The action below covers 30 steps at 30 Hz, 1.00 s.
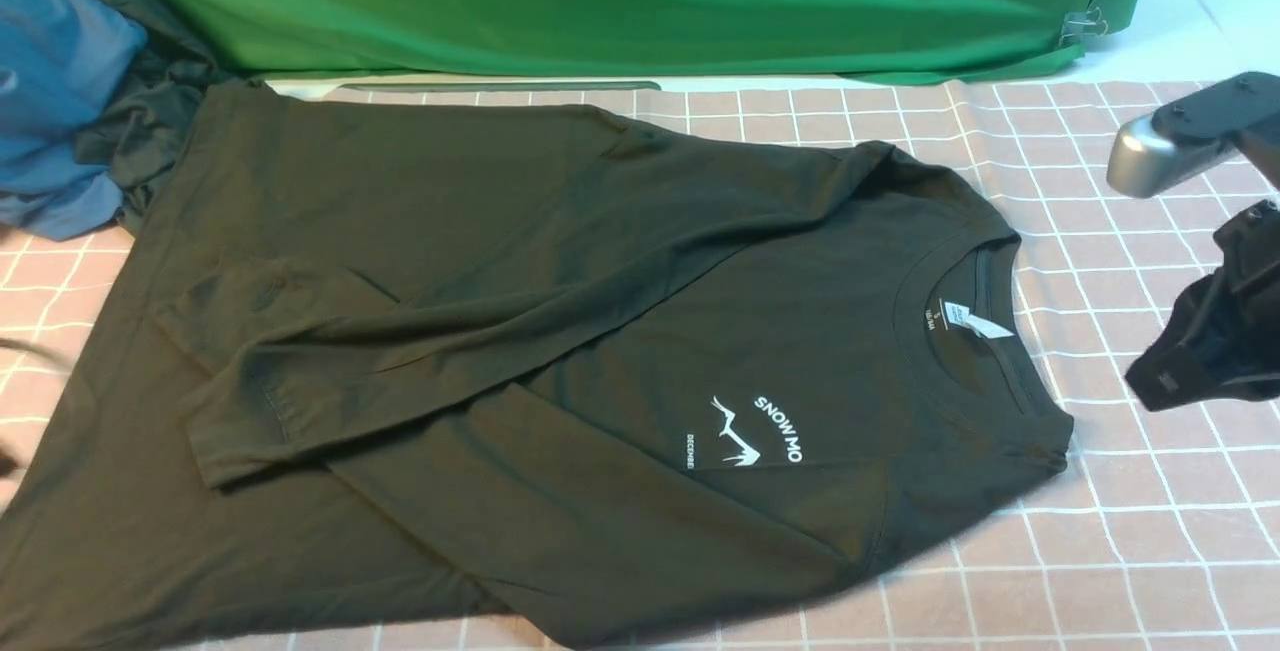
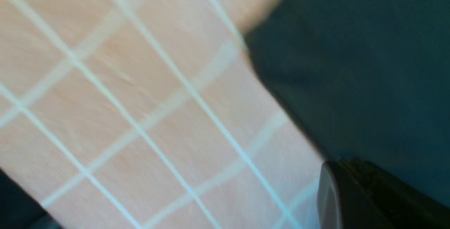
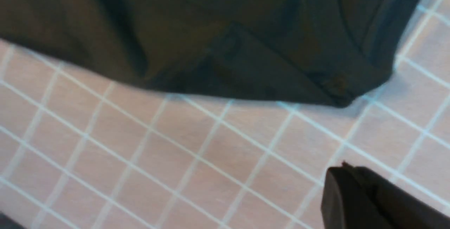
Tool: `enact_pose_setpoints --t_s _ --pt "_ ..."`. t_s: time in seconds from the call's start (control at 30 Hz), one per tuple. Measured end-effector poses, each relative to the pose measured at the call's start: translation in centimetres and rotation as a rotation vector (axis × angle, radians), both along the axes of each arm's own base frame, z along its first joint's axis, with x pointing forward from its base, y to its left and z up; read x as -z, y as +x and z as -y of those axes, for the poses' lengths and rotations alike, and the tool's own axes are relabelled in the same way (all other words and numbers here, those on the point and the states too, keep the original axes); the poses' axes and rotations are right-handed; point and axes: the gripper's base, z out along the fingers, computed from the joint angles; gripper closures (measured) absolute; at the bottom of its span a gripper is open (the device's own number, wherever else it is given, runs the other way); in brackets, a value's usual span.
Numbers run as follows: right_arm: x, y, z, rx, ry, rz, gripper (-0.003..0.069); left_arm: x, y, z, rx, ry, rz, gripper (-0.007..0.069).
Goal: Fold a long-sleeved shirt over a pink coffee tablecloth.
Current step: 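Grasp the near edge of the shirt at its hem and shoulder corners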
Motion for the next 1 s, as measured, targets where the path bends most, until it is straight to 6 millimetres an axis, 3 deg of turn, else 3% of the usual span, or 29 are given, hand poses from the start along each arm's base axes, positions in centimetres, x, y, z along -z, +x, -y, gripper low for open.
enact_pose_setpoints --t_s 0.07,0.2,0.27,0.37,0.57,0.73,1.0 --pt "-0.2 -0.1 -0.4 -0.008 0.052 0.005 0.0624 -0.1 -0.3 -1.2 -0.071 0.008 0.046 0.0609" --pt "-0.5 -0.1 -1.0 -0.022 0.115 0.014 0.0624 0.1 0.0 -2.0 -0.048 0.056 0.068 0.0585" --pt "-0.6 -0.1 -1.2 -0.031 0.143 0.019 0.0624 0.7 0.2 -2.5 -0.027 0.08 0.043 0.0536" --pt "-0.6 -0.1 -1.4 -0.038 0.157 0.021 0.0624 1.8 0.7 -3.4 0.007 0.109 -0.011 0.044" --pt "-0.6 -0.1 -1.4 -0.052 0.155 0.027 0.0623 4.5 1.9 -4.5 0.046 0.104 -0.07 0.0178" --pt "-0.6 -0.1 -1.4 -0.052 0.156 0.028 0.0623 6.1 2.5 -4.6 0.113 0.057 -0.107 0.0063" --pt "-0.7 0.1 -1.4 -0.047 0.157 0.041 0.0623 7.3 2.7 -4.5 0.188 0.011 -0.139 0.0055"
